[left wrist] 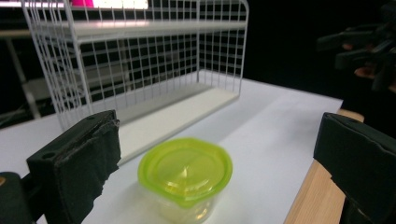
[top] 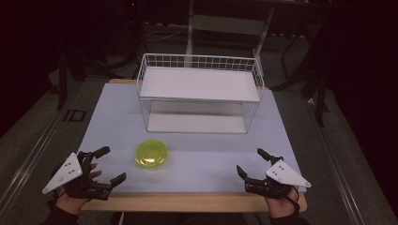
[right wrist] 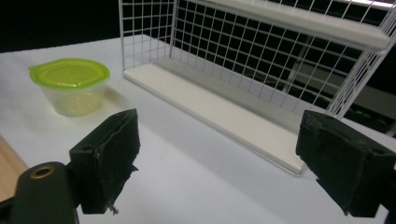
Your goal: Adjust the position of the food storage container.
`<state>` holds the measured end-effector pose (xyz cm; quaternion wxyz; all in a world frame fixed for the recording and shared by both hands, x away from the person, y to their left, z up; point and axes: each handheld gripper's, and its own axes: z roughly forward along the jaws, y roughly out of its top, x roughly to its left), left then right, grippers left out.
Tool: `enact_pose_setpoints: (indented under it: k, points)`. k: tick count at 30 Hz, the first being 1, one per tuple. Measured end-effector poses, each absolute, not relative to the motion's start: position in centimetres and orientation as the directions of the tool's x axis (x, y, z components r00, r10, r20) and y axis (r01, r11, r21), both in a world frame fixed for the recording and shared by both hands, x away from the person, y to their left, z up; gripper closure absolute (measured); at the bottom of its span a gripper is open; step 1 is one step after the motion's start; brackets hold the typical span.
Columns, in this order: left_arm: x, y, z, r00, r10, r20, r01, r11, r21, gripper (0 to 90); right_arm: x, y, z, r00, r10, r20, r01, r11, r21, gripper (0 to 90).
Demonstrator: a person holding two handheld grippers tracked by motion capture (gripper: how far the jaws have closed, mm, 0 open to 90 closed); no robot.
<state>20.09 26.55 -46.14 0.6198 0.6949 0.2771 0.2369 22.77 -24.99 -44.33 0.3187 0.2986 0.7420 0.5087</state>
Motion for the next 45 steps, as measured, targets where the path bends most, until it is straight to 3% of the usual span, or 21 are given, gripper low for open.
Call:
enact_pose_setpoints:
  k: [4,7,15,18,20,21,23,28,30,34,38,45]
  points:
    - [19.9,26.7,-45.9,0.731,0.682,-0.033,0.078,-0.036,0.996,1.2,22.5,-24.8,-44.1,-0.617,0.763,-0.19,0.101,0.316,0.943,13.3]
    - [19.8,26.7,-45.5,0.744,0.662,-0.091,0.124,-0.002,0.992,1.2,22.5,-24.6,-44.1,-0.623,0.759,-0.191,0.097,0.317,0.943,13.2]
    - [19.7,26.3,-44.8,0.729,0.682,-0.06,0.135,-0.058,0.989,3.3,22.4,-24.4,-44.0,-0.625,0.757,-0.193,0.095,0.318,0.943,13.1]
    - [20.0,26.7,-44.7,0.707,0.705,-0.061,0.146,-0.062,0.987,24.8,22.4,-24.4,-44.0,-0.627,0.755,-0.191,0.097,0.319,0.943,13.1]
    - [20.3,26.7,-44.7,0.68,0.732,-0.049,0.159,-0.083,0.984,44.8,22.4,-24.4,-44.0,-0.63,0.753,-0.187,0.101,0.318,0.943,13.2]
    - [20.5,26.8,-44.8,0.666,0.744,-0.051,0.17,-0.085,0.982,47.9,22.4,-24.4,-44.1,-0.629,0.755,-0.187,0.102,0.318,0.943,13.2]
    - [21.0,26.7,-44.9,0.623,0.78,-0.052,0.221,-0.112,0.969,66.2,22.4,-24.4,-44.1,-0.632,0.754,-0.182,0.107,0.317,0.942,13.2]
    - [22.1,26.6,-45.3,0.586,0.808,-0.064,0.32,-0.158,0.934,88.7,22.4,-24.2,-44.2,-0.637,0.748,-0.186,0.107,0.325,0.94,13.2]
    - [23.1,26.5,-45.9,0.568,0.818,-0.086,0.401,-0.184,0.897,90.0,22.3,-24.1,-44.2,-0.641,0.743,-0.194,0.104,0.334,0.937,13.3]
    - [24.0,26.1,-46.9,0.567,0.821,-0.067,0.442,-0.235,0.866,90.0,22.2,-24.0,-44.2,-0.645,0.739,-0.197,0.099,0.336,0.937,13.3]
    - [25.3,26.1,-48.4,0.568,0.813,-0.125,0.516,-0.234,0.824,90.0,22.2,-24.0,-44.2,-0.649,0.736,-0.194,0.099,0.335,0.937,13.3]
    - [26.1,25.2,-49.6,0.585,0.803,-0.116,0.544,-0.282,0.79,90.0,22.1,-23.9,-44.2,-0.653,0.732,-0.195,0.098,0.337,0.937,13.4]
